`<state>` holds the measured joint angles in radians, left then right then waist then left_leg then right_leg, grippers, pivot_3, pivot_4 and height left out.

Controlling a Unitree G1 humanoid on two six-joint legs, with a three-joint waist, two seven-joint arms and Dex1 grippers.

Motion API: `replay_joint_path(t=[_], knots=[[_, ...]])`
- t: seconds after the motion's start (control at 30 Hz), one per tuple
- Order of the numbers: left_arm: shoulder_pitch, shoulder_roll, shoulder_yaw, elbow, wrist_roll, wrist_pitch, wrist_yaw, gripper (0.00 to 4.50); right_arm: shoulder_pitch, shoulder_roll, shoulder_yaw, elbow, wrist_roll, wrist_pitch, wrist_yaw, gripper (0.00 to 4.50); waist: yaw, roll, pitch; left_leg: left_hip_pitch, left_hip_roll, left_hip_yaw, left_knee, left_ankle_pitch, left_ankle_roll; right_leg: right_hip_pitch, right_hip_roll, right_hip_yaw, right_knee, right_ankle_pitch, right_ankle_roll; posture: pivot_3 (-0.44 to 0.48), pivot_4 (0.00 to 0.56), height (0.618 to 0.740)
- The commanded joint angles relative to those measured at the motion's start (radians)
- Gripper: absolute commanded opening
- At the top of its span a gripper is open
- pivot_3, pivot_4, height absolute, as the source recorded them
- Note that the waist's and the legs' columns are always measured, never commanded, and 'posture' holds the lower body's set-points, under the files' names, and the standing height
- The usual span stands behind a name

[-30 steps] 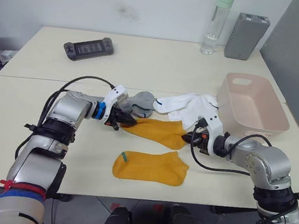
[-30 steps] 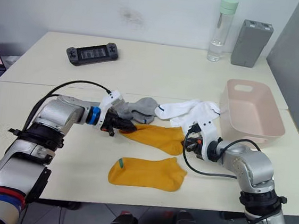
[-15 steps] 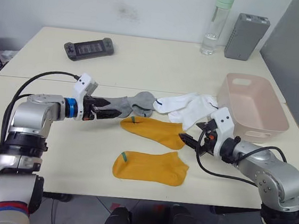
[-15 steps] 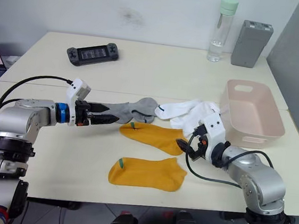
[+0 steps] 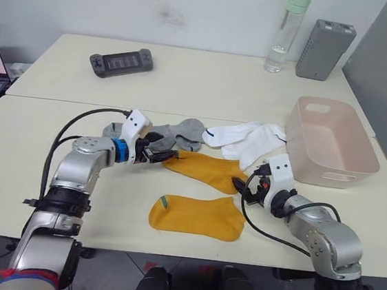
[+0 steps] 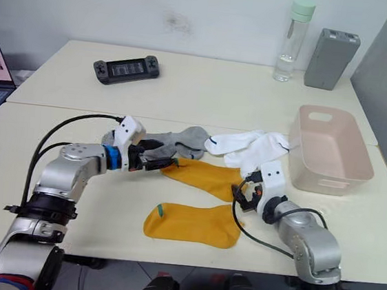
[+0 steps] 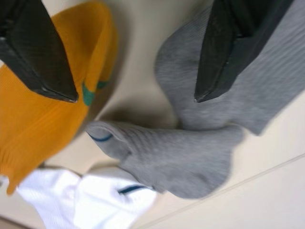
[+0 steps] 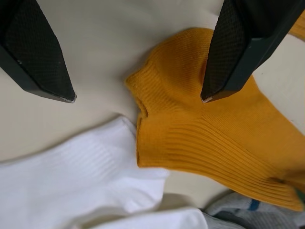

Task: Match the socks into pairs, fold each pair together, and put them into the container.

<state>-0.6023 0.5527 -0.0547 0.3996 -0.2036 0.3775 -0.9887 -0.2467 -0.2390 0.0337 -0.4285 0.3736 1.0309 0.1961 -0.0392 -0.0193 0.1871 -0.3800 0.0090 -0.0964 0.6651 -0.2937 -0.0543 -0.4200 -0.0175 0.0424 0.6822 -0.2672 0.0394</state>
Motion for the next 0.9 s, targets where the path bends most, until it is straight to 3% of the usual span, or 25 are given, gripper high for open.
replay_joint_path(t=[0.03, 0.1, 0.33, 0.43, 0.7, 0.9], knots=[[-0.009, 0.01, -0.016, 0.011, 0.008, -0.022, -0.037, 2.74, -0.012, 0.008, -0.003, 0.008, -0.001, -0.015, 0.003, 4.13, -0.003, 0.0, 0.0, 0.0, 0.0, 0.0, 0.0, 0.0, 0.0, 0.0, 0.0, 0.0, 0.0, 0.0, 0.0, 0.0, 0.15, 0.74], [-0.009, 0.012, -0.027, 0.018, 0.015, -0.033, -0.049, 2.14, -0.014, 0.013, -0.001, 0.01, 0.001, -0.014, 0.005, 3.61, -0.005, 0.0, 0.0, 0.0, 0.0, 0.0, 0.0, 0.0, 0.0, 0.0, 0.0, 0.0, 0.0, 0.0, 0.0, 0.0, 0.15, 0.74], [-0.023, -0.003, -0.005, 0.038, 0.009, -0.055, -0.039, 0.04, -0.018, 0.0, 0.01, -0.009, 0.004, -0.017, 0.022, 1.12, -0.008, 0.0, 0.0, 0.0, 0.0, -0.001, 0.0, 0.0, 0.0, 0.0, 0.0, 0.0, 0.0, 0.0, 0.0, 0.0, 0.15, 0.74], [-0.012, 0.012, 0.009, 0.002, -0.012, -0.024, -0.055, 0.0, -0.017, -0.006, 0.005, -0.03, 0.013, -0.008, 0.03, 0.09, -0.009, 0.0, 0.0, 0.0, 0.0, -0.001, 0.0, 0.0, 0.0, 0.0, 0.0, -0.001, 0.0, 0.0, 0.0, 0.0, 0.15, 0.74], [0.074, 0.114, 0.069, -0.239, -0.165, 0.243, -0.123, 0.0, -0.028, -0.005, -0.072, -0.125, 0.112, 0.089, 0.062, 0.04, -0.018, 0.0, 0.0, 0.0, 0.001, -0.001, 0.0, 0.0, 0.0, 0.0, 0.001, -0.001, 0.0, 0.0, 0.0, 0.0, 0.15, 0.74], [0.133, 0.224, 0.161, -0.453, -0.401, 0.643, -0.141, 0.0, -0.054, -0.008, -0.243, -0.233, 0.345, 0.32, 0.118, 0.04, -0.018, 0.0, 0.0, 0.0, 0.001, -0.003, 0.0, 0.0, 0.0, 0.0, 0.001, -0.001, 0.0, 0.0, 0.0, 0.0, 0.15, 0.74]])
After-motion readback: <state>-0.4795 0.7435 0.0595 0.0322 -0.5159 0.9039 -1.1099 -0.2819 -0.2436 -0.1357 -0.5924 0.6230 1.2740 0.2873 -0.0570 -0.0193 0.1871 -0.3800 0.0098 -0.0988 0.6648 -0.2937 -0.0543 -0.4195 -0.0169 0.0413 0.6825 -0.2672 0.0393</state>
